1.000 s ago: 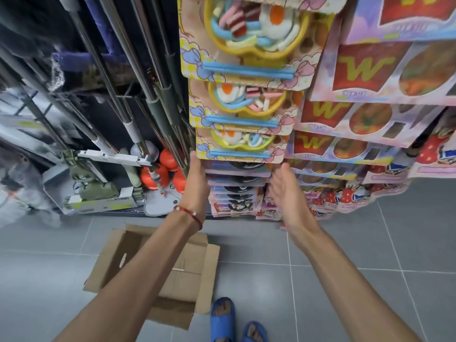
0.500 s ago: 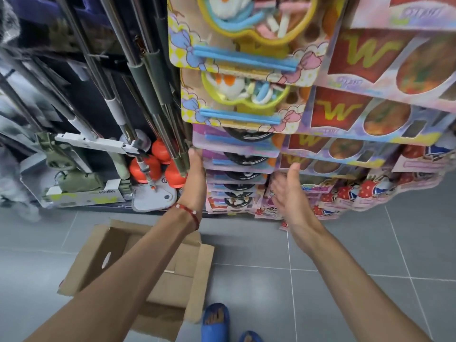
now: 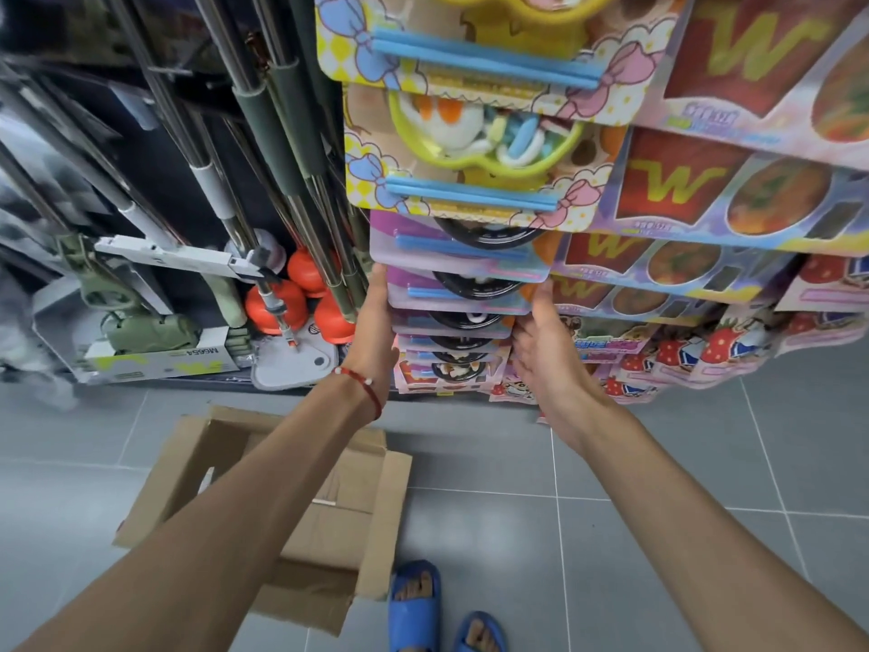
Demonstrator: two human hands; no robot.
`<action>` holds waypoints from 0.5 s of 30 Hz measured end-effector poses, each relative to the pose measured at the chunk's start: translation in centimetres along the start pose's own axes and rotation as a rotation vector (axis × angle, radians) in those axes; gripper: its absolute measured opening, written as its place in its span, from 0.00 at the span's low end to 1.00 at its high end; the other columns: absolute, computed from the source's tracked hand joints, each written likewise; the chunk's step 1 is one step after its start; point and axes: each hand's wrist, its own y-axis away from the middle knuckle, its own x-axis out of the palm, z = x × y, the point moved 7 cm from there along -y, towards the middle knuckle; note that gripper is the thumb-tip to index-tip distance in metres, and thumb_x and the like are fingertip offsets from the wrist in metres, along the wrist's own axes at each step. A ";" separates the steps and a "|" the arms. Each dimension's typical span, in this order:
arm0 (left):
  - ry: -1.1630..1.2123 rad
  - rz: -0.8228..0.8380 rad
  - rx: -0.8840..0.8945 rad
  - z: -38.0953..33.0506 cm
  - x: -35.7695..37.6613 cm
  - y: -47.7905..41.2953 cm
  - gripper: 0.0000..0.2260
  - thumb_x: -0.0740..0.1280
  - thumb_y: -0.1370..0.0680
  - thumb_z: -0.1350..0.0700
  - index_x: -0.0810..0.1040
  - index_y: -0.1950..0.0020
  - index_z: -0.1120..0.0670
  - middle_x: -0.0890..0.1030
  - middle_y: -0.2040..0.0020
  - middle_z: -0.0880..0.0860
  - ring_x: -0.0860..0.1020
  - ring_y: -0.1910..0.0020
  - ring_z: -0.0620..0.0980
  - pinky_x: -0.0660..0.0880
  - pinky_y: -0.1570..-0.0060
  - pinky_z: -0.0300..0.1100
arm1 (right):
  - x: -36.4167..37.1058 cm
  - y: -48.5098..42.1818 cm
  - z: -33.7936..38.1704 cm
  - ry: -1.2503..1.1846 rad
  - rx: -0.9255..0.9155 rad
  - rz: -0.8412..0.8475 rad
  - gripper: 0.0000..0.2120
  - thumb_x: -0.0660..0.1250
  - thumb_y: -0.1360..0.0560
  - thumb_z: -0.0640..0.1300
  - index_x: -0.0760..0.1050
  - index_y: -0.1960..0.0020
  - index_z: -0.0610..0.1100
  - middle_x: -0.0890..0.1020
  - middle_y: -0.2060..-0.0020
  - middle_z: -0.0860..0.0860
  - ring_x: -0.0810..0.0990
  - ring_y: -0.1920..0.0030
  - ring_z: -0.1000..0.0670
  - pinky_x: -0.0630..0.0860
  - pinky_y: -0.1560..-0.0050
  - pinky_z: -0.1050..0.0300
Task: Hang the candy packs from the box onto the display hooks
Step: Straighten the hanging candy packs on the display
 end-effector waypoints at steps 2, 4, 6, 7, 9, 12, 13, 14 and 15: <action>0.006 -0.026 0.012 0.3 -0.1 -0.6 0.26 0.54 0.19 0.31 0.73 0.27 0.41 0.78 0.30 0.45 0.72 0.29 0.46 0.59 0.24 0.54 | 0.1 -0.8 -0.2 -0.010 -0.013 0.000 0.30 0.43 0.21 0.73 0.73 0.32 0.60 0.83 0.44 0.61 0.79 0.42 0.59 0.69 0.36 0.54; -0.011 -0.031 0.037 0.3 0.0 -1.0 0.24 0.54 0.19 0.32 0.76 0.30 0.41 0.83 0.38 0.42 0.78 0.38 0.41 0.68 0.32 0.45 | 0.1 -1.4 -0.4 -0.061 0.002 0.008 0.28 0.43 0.19 0.70 0.73 0.33 0.60 0.83 0.48 0.62 0.79 0.44 0.57 0.69 0.41 0.56; -0.025 -0.035 0.053 0.4 0.1 -1.2 0.21 0.53 0.17 0.35 0.80 0.39 0.42 0.86 0.52 0.38 0.83 0.54 0.33 0.71 0.50 0.36 | 0.1 -1.6 -0.5 -0.081 0.000 0.025 0.31 0.43 0.18 0.69 0.71 0.28 0.55 0.82 0.43 0.58 0.80 0.43 0.58 0.70 0.40 0.58; -0.028 -0.038 0.059 0.4 0.1 -1.3 0.20 0.52 0.17 0.35 0.81 0.43 0.42 0.86 0.56 0.37 0.83 0.58 0.32 0.71 0.53 0.35 | 0.0 -1.7 -0.7 -0.076 -0.003 0.030 0.32 0.43 0.18 0.69 0.70 0.26 0.54 0.82 0.41 0.58 0.80 0.42 0.58 0.71 0.37 0.57; -0.015 -0.034 0.083 0.4 0.1 -1.4 0.20 0.53 0.17 0.35 0.82 0.43 0.42 0.86 0.53 0.38 0.83 0.56 0.33 0.72 0.51 0.37 | -0.2 -2.0 -1.2 -0.078 -0.005 0.033 0.33 0.44 0.19 0.70 0.69 0.24 0.55 0.81 0.36 0.58 0.79 0.37 0.57 0.65 0.27 0.51; -0.020 -0.031 0.093 0.4 0.2 -1.6 0.21 0.52 0.17 0.35 0.82 0.42 0.43 0.86 0.52 0.38 0.84 0.55 0.34 0.74 0.49 0.39 | 0.1 -1.8 -1.5 -0.101 0.008 0.083 0.35 0.43 0.21 0.73 0.65 0.21 0.56 0.77 0.29 0.56 0.73 0.28 0.53 0.55 0.20 0.45; -0.032 -0.038 0.087 0.5 0.1 -1.4 0.21 0.51 0.17 0.35 0.81 0.43 0.42 0.86 0.52 0.37 0.83 0.55 0.33 0.73 0.49 0.38 | 0.1 -1.6 -1.4 -0.099 0.024 0.080 0.36 0.43 0.21 0.73 0.64 0.21 0.56 0.76 0.28 0.56 0.71 0.26 0.51 0.54 0.20 0.42; -0.041 -0.037 0.080 0.4 0.1 -1.0 0.22 0.51 0.17 0.34 0.81 0.41 0.41 0.86 0.50 0.36 0.83 0.51 0.33 0.72 0.45 0.39 | 0.4 -1.0 -1.0 -0.084 0.024 0.073 0.37 0.44 0.22 0.74 0.64 0.21 0.56 0.76 0.29 0.56 0.71 0.26 0.48 0.54 0.20 0.41; -0.047 -0.038 0.075 0.3 0.1 -0.7 0.23 0.50 0.18 0.33 0.80 0.36 0.40 0.84 0.44 0.36 0.81 0.45 0.34 0.70 0.39 0.41 | 0.5 -0.4 -0.6 -0.058 0.031 0.067 0.39 0.45 0.23 0.76 0.64 0.21 0.55 0.78 0.30 0.56 0.73 0.27 0.43 0.56 0.21 0.40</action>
